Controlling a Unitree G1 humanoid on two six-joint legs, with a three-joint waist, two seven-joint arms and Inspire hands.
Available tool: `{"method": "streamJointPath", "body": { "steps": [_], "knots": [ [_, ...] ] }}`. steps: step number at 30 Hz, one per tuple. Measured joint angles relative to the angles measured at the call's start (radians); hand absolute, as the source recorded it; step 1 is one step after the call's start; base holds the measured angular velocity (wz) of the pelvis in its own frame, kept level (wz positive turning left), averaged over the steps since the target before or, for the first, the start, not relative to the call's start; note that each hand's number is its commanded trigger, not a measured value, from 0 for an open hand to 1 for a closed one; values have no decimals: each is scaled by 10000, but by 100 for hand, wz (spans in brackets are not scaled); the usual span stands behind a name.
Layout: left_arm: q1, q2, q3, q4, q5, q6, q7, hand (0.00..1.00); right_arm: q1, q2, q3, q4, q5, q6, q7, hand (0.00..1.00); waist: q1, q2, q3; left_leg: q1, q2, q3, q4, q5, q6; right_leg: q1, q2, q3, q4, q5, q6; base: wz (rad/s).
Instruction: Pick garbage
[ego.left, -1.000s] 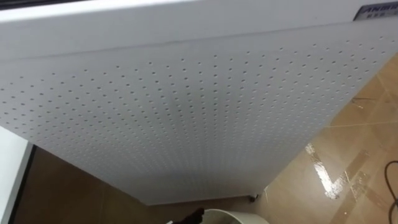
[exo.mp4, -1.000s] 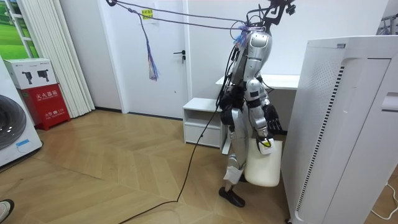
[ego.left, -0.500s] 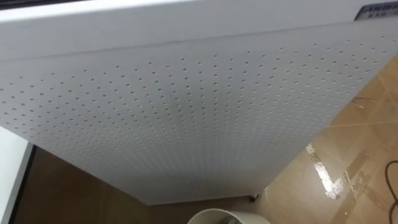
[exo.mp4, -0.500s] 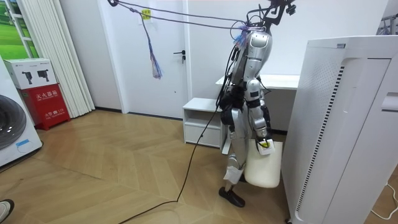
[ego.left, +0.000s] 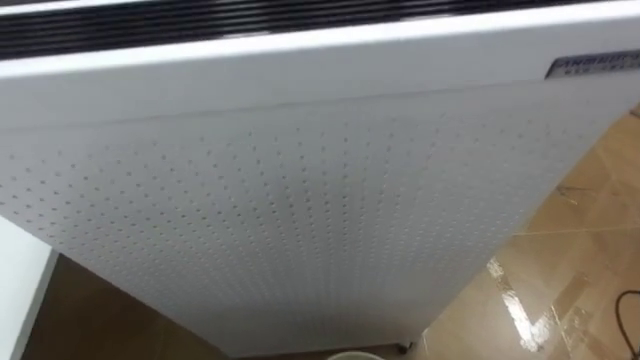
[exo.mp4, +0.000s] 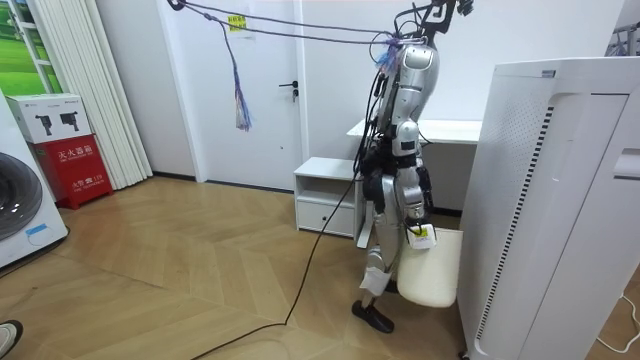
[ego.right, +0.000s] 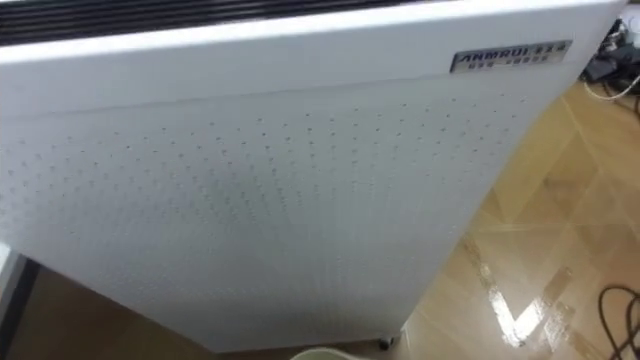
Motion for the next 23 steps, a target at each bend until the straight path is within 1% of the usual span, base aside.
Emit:
{"method": "streamJointPath", "body": {
  "steps": [1, 2, 4, 5, 6, 7, 9, 10, 11, 12, 15, 17, 18, 19, 21, 23],
  "knots": [
    [224, 1, 254, 109, 1, -1, 178, 0, 192, -8, -209, 14, 338, -1, -2, 100, -6, -15, -23, 308, -17, 0, -127, 0, -1, 320, 3, -12, -137, -19, 27, 5],
    [338, 1, 344, 155, -6, -5, 261, 0, 283, -9, -311, 42, 487, -1, -1, 100, -9, -30, -40, 464, -24, 2, -205, -1, -1, 482, 7, -31, -214, -28, 41, 4],
    [811, -49, 950, 310, -55, -10, 539, 0, 706, -2, -894, 90, 940, 9, 14, 100, -72, -108, -101, 998, -74, -64, -493, -1, -1, 1039, 62, -127, -481, -70, 107, 13],
    [933, -63, 1093, 309, -120, -7, 600, 0, 832, -2, -1042, 89, 1090, 10, 14, 100, -105, -126, -104, 1139, -89, -92, -562, -1, 0, 1204, 68, -140, -554, -83, 128, 19],
    [1156, -99, 1316, 301, -262, -5, 765, 0, 1115, -4, -1228, 92, 1320, 10, 10, 100, -118, -192, -121, 1473, -143, -98, -734, -1, 0, 1523, 74, -151, -691, -113, 167, 11],
    [1335, -144, 1499, 301, -452, -6, 917, 0, 1371, -2, -1384, 97, 1486, 15, 7, 100, -103, -284, -147, 1775, -142, -90, -851, -2, 2, 1797, 59, -157, -743, -156, 202, 5],
    [1487, -195, 1733, 320, -594, -5, 1083, 0, 1631, 1, -1558, 95, 1552, 25, -1, 100, -107, -394, -198, 2100, -153, -91, -1009, -6, 5, 2078, 56, -141, -830, -196, 229, -2],
    [1506, -221, 1925, 397, -593, -4, 1166, 0, 1764, 42, -1745, 92, 1589, 29, -4, 100, -97, -476, -180, 2322, -148, -85, -1112, -9, 4, 2271, 71, -136, -897, -194, 238, -4],
    [1525, -238, 2067, 422, -594, -5, 1199, 0, 1823, 85, -1868, 91, 1612, 37, -4, 100, -84, -511, -180, 2410, -145, -85, -1133, -20, -2, 2362, 79, -138, -929, -197, 243, -4],
    [1565, -258, 2244, 522, -595, 3, 1254, 0, 1946, 140, -1977, 88, 1669, 45, -10, 100, -76, -508, -183, 2573, -122, -91, -1172, -73, -6, 2549, 123, -158, -1058, -192, 247, -3],
    [1619, -314, 2254, 555, -620, 30, 1446, 0, 2145, 151, -2070, 92, 1939, 91, -109, 100, -51, -518, -191, 2779, -98, -41, -1176, -149, -9, 2750, 149, -99, -1087, -195, 252, -6],
    [1612, -387, 2319, 566, -614, 99, 1477, 0, 2182, 170, -2268, 115, 2039, 111, -135, 100, -37, -471, -201, 2885, -72, 67, -1173, -181, -7, 2814, 166, -20, -1091, -195, 252, -12],
    [1609, -470, 2451, 653, -608, 146, 1480, 0, 2194, 198, -2391, 172, 2196, 113, -157, 100, -48, -392, -184, 3001, -63, 108, -1178, -210, -8, 2920, 174, -7, -1096, -195, 252, -11],
    [1607, -502, 2487, 701, -609, 166, 1493, 0, 2204, 218, -2470, 210, 2244, 128, -180, 100, -56, -367, -187, 3064, -57, 136, -1181, -221, -9, 2974, 176, 2, -1105, -195, 253, -11],
    [1652, -548, 2543, 727, -618, 328, 1586, 0, 2253, 354, -2741, 330, 2269, 283, -316, 100, -99, -295, -151, 3317, -21, 196, -1225, -290, -29, 3184, 228, 66, -1206, -196, 253, -10],
    [1714, -603, 2671, 730, -652, 417, 1633, 0, 2292, 427, -2953, 330, 2263, 348, -373, 100, -127, -217, -199, 3372, 6, 291, -1254, -315, -48, 3192, 263, 200, -1199, -225, 242, -12]
  ]
}}
